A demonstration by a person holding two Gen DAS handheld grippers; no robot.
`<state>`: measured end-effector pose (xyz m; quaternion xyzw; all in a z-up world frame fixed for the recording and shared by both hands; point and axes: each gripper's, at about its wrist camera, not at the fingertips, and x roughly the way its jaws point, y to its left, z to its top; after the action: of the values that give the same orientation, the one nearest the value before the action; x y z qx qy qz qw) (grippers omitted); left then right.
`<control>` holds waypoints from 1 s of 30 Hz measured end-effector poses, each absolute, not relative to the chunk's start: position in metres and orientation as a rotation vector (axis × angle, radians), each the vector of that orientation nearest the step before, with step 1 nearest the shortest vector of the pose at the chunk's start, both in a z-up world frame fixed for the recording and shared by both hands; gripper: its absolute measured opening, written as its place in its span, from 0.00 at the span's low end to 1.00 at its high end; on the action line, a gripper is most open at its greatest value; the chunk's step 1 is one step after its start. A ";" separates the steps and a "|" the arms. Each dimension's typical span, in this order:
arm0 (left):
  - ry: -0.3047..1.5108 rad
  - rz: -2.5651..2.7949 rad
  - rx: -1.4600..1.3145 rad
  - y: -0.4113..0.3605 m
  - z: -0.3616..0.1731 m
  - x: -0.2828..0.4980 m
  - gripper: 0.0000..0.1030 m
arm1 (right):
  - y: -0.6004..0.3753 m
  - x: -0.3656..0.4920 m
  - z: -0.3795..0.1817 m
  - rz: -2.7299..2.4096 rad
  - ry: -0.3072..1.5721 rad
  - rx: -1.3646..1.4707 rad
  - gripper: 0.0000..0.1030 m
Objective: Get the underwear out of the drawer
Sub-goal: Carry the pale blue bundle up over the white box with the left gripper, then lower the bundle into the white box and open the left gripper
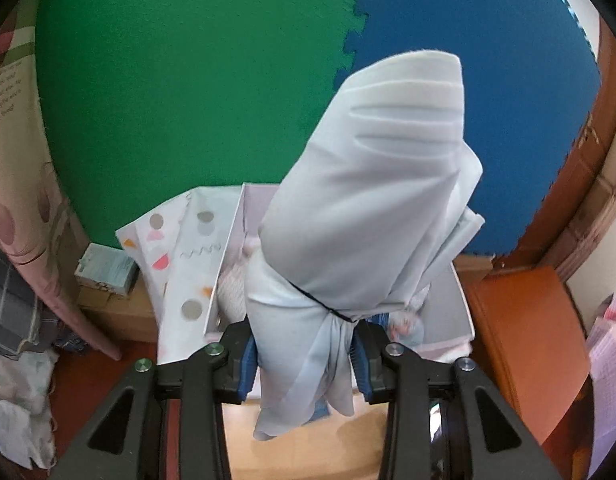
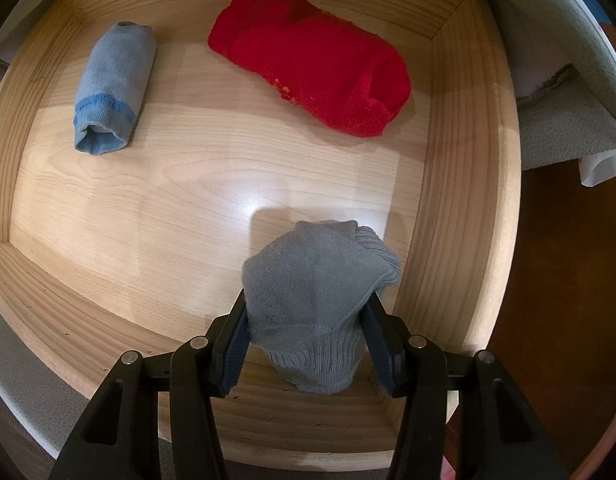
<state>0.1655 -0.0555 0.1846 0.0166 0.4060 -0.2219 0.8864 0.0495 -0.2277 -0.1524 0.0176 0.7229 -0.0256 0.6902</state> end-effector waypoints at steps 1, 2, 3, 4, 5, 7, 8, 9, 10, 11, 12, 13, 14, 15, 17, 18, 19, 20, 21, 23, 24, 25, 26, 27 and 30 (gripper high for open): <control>0.844 -0.459 0.016 -0.056 0.184 0.172 0.37 | -0.227 0.050 -0.153 -0.057 1.617 0.038 0.48; 0.844 -0.451 0.002 -0.057 0.183 0.176 0.37 | -0.227 0.051 -0.153 -0.057 1.616 0.038 0.48; 0.846 -0.446 -0.007 -0.058 0.182 0.181 0.37 | -0.227 0.052 -0.153 -0.058 1.616 0.039 0.48; 0.853 -0.445 -0.015 -0.059 0.180 0.186 0.37 | -0.226 0.053 -0.153 -0.059 1.616 0.039 0.48; 0.857 -0.439 -0.018 -0.061 0.178 0.190 0.37 | -0.226 0.052 -0.153 -0.059 1.616 0.038 0.48; 0.865 -0.426 -0.013 -0.066 0.173 0.196 0.37 | -0.226 0.054 -0.153 -0.060 1.615 0.040 0.48; 0.871 -0.430 -0.015 -0.068 0.171 0.198 0.37 | -0.226 0.054 -0.153 -0.060 1.614 0.040 0.48; 0.880 -0.419 -0.018 -0.071 0.168 0.201 0.38 | -0.224 0.054 -0.153 -0.060 1.614 0.039 0.48; 0.885 -0.407 -0.022 -0.072 0.165 0.204 0.37 | -0.224 0.054 -0.153 -0.060 1.614 0.040 0.48; 0.893 -0.406 -0.027 -0.074 0.162 0.207 0.37 | -0.224 0.054 -0.153 -0.060 1.614 0.039 0.48; 0.901 -0.410 -0.033 -0.076 0.160 0.210 0.37 | -0.224 0.054 -0.153 -0.060 1.614 0.040 0.48; 0.903 -0.406 -0.037 -0.077 0.158 0.211 0.37 | -0.224 0.053 -0.153 -0.060 1.613 0.041 0.48; 0.902 -0.404 -0.041 -0.078 0.157 0.212 0.38 | -0.223 0.053 -0.153 -0.059 1.611 0.043 0.48; 0.903 -0.406 -0.044 -0.080 0.156 0.214 0.38 | -0.223 0.054 -0.153 -0.058 1.610 0.045 0.48; 0.908 -0.402 -0.041 -0.083 0.152 0.217 0.38 | -0.223 0.054 -0.153 -0.058 1.610 0.044 0.48; 0.908 -0.400 -0.038 -0.085 0.151 0.218 0.38 | -0.223 0.054 -0.153 -0.058 1.609 0.045 0.48; 0.911 -0.399 -0.031 -0.087 0.149 0.220 0.38 | -0.223 0.054 -0.153 -0.058 1.609 0.045 0.48; 0.919 -0.397 -0.026 -0.090 0.147 0.221 0.38 | -0.223 0.054 -0.153 -0.058 1.609 0.045 0.48; 0.928 -0.396 -0.029 -0.092 0.143 0.224 0.38 | -0.224 0.054 -0.153 -0.058 1.609 0.046 0.48; 0.951 -0.383 -0.029 -0.095 0.136 0.228 0.38 | -0.224 0.054 -0.153 -0.058 1.609 0.046 0.48; 0.963 -0.376 -0.029 -0.096 0.132 0.230 0.38 | -0.224 0.054 -0.153 -0.057 1.608 0.046 0.48; 0.976 -0.379 -0.030 -0.096 0.126 0.233 0.38 | -0.223 0.055 -0.153 -0.057 1.608 0.047 0.48; 0.986 -0.377 -0.024 -0.098 0.122 0.233 0.38 | -0.223 0.055 -0.153 -0.057 1.607 0.048 0.48; 0.995 -0.372 -0.016 -0.099 0.119 0.234 0.38 | -0.223 0.056 -0.154 -0.056 1.607 0.048 0.48; 1.016 -0.365 -0.012 -0.101 0.111 0.236 0.40 | -0.222 0.056 -0.154 -0.056 1.607 0.048 0.48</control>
<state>0.2363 -0.1007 0.1114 -0.0059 0.4836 -0.1736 0.8579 0.0562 -0.2223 -0.1539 0.0217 0.7197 -0.0253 0.6935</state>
